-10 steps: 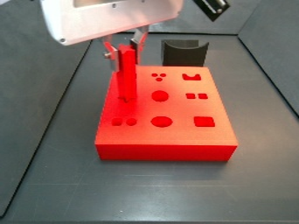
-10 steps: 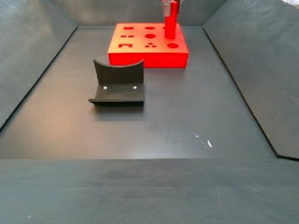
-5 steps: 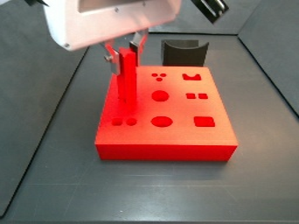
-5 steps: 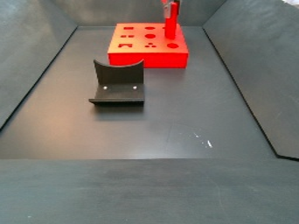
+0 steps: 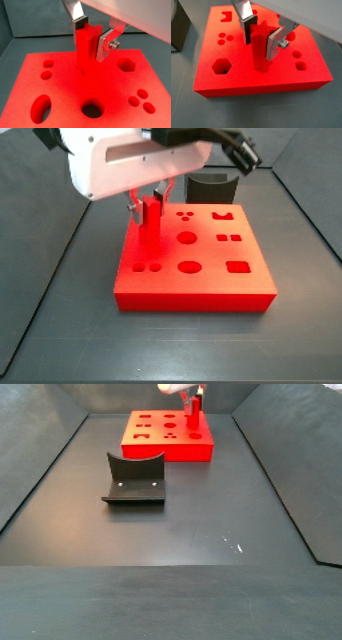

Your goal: Insert the star object.

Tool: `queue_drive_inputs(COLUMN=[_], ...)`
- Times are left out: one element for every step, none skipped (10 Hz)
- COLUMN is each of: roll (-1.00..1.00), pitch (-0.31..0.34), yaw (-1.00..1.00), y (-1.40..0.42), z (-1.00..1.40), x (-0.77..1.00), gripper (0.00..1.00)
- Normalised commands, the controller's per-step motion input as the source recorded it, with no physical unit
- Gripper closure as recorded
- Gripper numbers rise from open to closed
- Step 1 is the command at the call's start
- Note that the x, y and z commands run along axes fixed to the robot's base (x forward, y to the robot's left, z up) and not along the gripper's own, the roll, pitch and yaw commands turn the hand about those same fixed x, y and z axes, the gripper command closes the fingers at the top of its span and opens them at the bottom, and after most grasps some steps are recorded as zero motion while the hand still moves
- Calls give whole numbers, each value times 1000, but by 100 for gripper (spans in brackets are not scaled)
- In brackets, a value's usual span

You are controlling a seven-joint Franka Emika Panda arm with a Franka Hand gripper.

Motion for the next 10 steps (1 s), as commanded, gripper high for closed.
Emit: queue_drive_inputs(roll=[31, 0, 46, 31, 0, 86, 73, 0, 0, 116], pitch=[239, 229, 19, -129, -226, -277, -296, -330, -347, -270], yaw=[-174, -174, -71, 0, 126, 283, 306, 423, 429, 269], y=[83, 17, -171, -231, -149, -174, -157, -146, -54, -20], z=[-626, -700, -1000, -1000, -789, -671, -629, -514, -514, -663], x=[-34, 0, -60, -249, -354, -309, -274, -109, -31, -20], gripper=[100, 100, 100, 100, 100, 100, 100, 100, 100, 100])
